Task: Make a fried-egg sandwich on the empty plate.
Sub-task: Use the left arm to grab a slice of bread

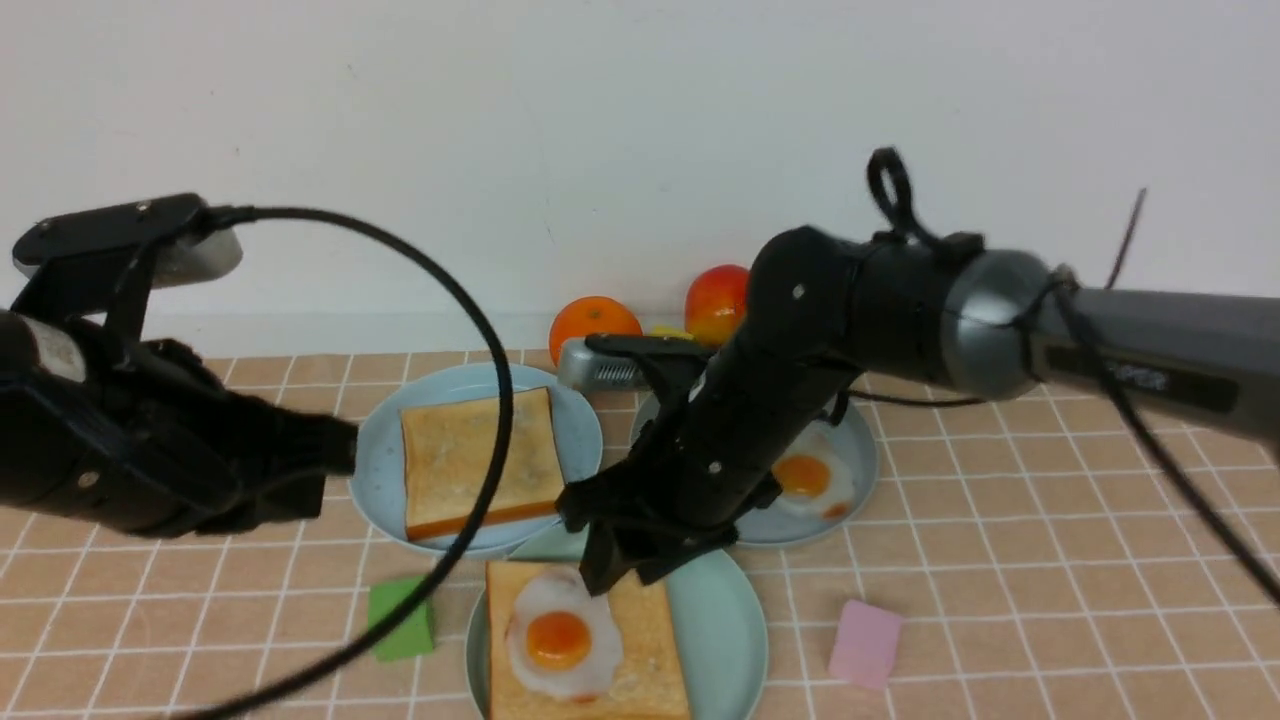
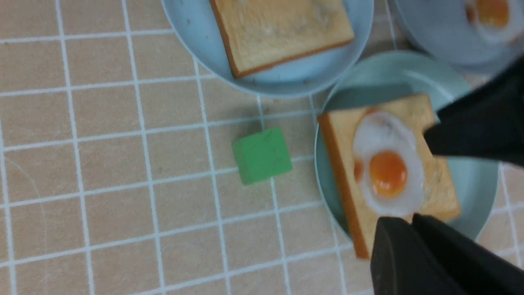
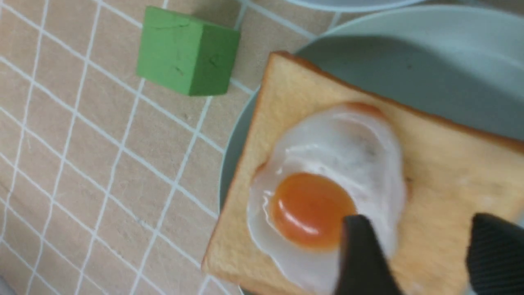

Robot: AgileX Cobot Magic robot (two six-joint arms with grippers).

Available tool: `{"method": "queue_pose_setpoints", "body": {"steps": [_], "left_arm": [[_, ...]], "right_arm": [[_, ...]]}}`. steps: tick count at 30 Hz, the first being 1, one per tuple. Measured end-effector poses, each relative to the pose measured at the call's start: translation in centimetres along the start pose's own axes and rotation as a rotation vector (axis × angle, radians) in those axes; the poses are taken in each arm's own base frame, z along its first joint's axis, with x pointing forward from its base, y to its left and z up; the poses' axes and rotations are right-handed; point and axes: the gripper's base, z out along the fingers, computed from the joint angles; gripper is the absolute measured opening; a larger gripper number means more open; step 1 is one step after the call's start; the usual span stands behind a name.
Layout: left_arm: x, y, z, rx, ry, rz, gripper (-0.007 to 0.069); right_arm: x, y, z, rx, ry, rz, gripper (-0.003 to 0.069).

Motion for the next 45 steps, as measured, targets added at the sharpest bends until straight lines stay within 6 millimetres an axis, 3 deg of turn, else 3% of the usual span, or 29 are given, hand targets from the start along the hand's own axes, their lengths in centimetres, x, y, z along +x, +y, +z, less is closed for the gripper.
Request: {"method": "queue_pose_setpoints", "body": {"steps": [3,5,10,14,17,18,22,23,24,26,27,30,31,36,40,43,45], "left_arm": [[-0.5,0.1,1.4,-0.008,-0.005,-0.08,0.0086],[-0.6,0.4,4.0,-0.033,0.039,-0.197,0.0135],[-0.8,1.2,8.5,-0.111,0.146,-0.271,0.0269],[-2.7,1.2,11.7,-0.152,0.179,-0.24,0.0392],[-4.1,1.2,13.2,-0.172,0.173,-0.206,0.0432],[-4.9,1.3,14.8,-0.195,0.178,-0.177,0.0451],[-6.9,1.7,18.0,-0.241,0.174,-0.114,0.0459],[-6.9,1.7,18.2,-0.242,0.176,-0.112,0.0459],[-7.5,2.1,19.6,-0.255,0.185,-0.114,0.0459],[-7.7,2.4,20.5,-0.262,0.194,-0.114,0.0461],[-7.8,2.8,21.5,-0.264,0.21,-0.114,0.0461],[-7.3,3.7,23.4,-0.257,0.258,-0.102,0.0449],[-7.1,3.8,23.9,-0.25,0.269,-0.11,0.0441],[-7.2,4.1,24.4,-0.204,0.296,-0.112,0.0347],[-7.3,4.2,24.2,-0.181,0.314,-0.077,0.0201],[-7.5,4.2,23.5,-0.178,0.317,-0.069,0.0146],[-7.6,4.1,22.5,-0.177,0.329,-0.068,0.0049]], "right_arm": [[-0.2,0.2,-2.7,0.019,-0.044,-0.031,0.0439],[-0.2,0.3,-6.6,0.049,-0.102,-0.066,0.0463],[1.0,0.9,-13.1,0.09,-0.171,-0.111,0.0465],[3.3,2.5,-17.3,0.077,-0.268,-0.137,0.0447],[5.0,3.2,-18.4,0.058,-0.315,-0.143,0.0427],[6.5,3.6,-19.0,0.049,-0.349,-0.168,0.0407],[10.5,3.8,-19.9,0.059,-0.395,-0.264,0.0323],[10.7,3.8,-19.9,0.059,-0.396,-0.267,0.0316],[12.4,3.7,-20.3,0.064,-0.408,-0.289,0.025],[13.5,3.7,-20.6,0.065,-0.413,-0.297,0.0197],[14.6,3.7,-20.9,0.066,-0.421,-0.302,0.0132],[16.2,3.7,-21.4,0.064,-0.436,-0.308,0.0006],[16.4,3.7,-21.4,0.064,-0.437,-0.308,-0.0004],[16.9,3.7,-21.7,0.066,-0.45,-0.312,-0.0013],[16.9,3.7,-21.7,0.063,-0.454,-0.295,-0.0012],[16.9,3.7,-21.7,0.061,-0.457,-0.286,-0.0009],[16.9,3.7,-21.7,0.061,-0.457,-0.286,-0.001]]}}
